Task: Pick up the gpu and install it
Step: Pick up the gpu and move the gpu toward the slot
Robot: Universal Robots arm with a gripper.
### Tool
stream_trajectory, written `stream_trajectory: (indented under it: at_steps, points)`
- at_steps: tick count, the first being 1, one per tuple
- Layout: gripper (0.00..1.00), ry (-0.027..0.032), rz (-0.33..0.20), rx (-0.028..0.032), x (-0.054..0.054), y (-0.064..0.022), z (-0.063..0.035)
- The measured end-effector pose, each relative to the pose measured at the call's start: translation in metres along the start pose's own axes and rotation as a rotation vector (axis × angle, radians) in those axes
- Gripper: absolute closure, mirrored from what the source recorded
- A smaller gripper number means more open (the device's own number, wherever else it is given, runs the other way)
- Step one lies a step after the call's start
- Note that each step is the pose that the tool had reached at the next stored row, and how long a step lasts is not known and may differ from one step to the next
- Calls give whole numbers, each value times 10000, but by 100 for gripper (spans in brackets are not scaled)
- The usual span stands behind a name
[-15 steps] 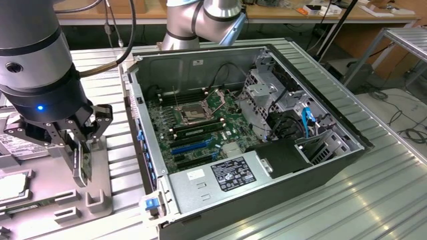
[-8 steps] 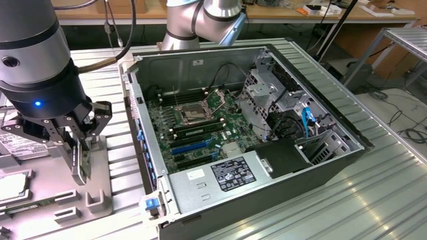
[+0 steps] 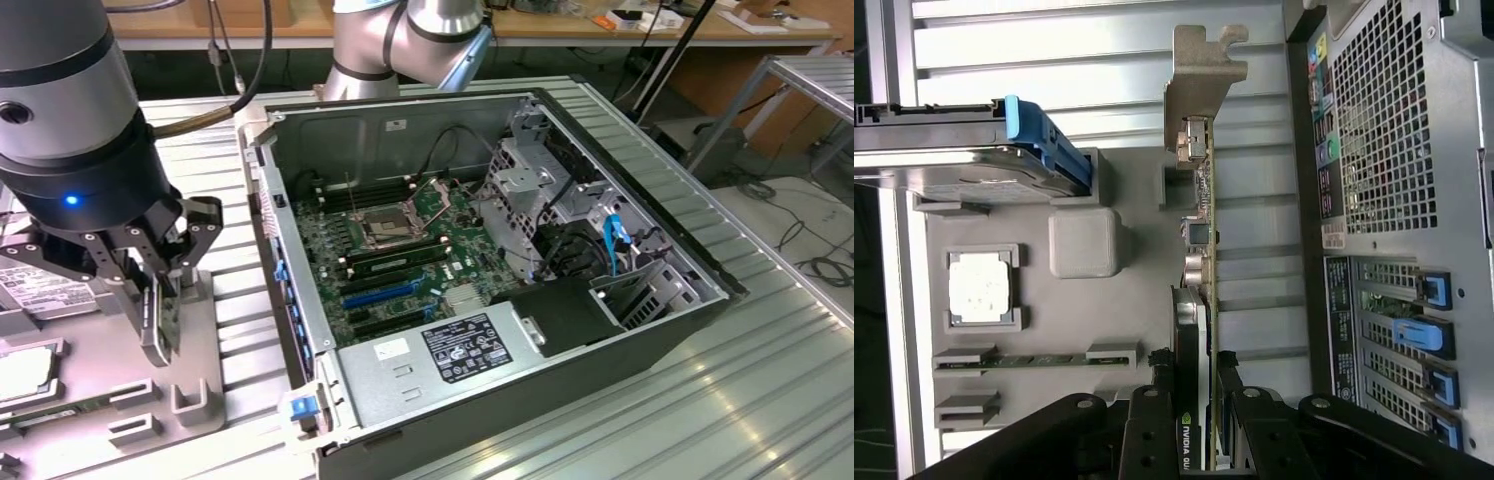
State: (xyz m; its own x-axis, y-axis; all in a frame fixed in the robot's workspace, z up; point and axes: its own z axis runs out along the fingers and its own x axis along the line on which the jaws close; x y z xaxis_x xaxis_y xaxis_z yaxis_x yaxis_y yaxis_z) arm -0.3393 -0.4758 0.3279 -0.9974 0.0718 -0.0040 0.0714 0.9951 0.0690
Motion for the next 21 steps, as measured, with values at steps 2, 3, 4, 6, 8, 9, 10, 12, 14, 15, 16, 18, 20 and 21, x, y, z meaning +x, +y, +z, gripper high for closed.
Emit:
stream_trajectory:
  at_steps: [2,3,4,6,8,9,10,12,14,15,16,18,20,21]
  points:
    - [73,1,0,-9,0,1,-12]
    - [73,1,0,-12,0,1,-16]
    - [73,1,0,-15,-1,2,-21]
    - [73,2,0,-20,0,2,-32]
    - [73,3,0,-28,0,3,-49]
    - [73,2,0,-31,0,4,-55]
    - [73,3,0,-34,0,4,-64]
    - [73,3,0,-41,-1,5,-77]
    - [73,3,0,-45,-1,6,-86]
    - [73,4,0,-46,-1,6,-91]
    - [73,4,0,-47,-1,7,-97]
    - [73,4,0,-52,-1,7,-108]
    - [73,4,0,-56,-1,8,-121]
    - [73,5,0,-60,-1,9,-129]
